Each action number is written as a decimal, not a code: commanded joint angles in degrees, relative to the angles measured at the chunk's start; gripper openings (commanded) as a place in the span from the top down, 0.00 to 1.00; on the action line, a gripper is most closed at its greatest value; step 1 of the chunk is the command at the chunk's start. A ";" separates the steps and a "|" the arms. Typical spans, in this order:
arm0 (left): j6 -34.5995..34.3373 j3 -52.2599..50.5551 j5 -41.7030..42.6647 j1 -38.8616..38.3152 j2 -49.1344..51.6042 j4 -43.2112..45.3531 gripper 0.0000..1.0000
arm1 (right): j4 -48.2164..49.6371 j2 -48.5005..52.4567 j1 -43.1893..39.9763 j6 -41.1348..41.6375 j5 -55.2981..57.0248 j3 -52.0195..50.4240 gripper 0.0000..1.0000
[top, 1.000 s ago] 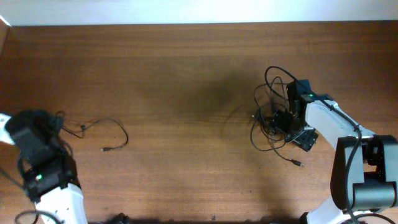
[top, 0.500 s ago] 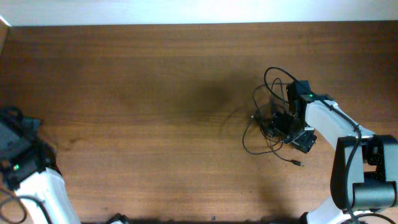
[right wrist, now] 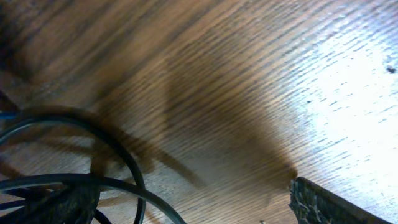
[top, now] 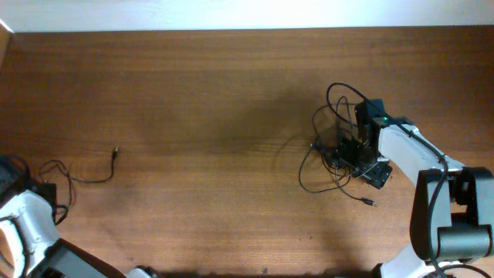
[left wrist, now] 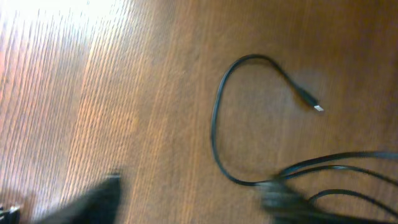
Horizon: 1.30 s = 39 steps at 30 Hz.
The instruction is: Untangle cables
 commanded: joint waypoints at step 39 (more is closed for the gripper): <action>41.05 0.09 64.15 -70.64 0.26 29.35 1.00 | -21.81 -17.40 8.76 -31.71 -38.51 20.06 0.96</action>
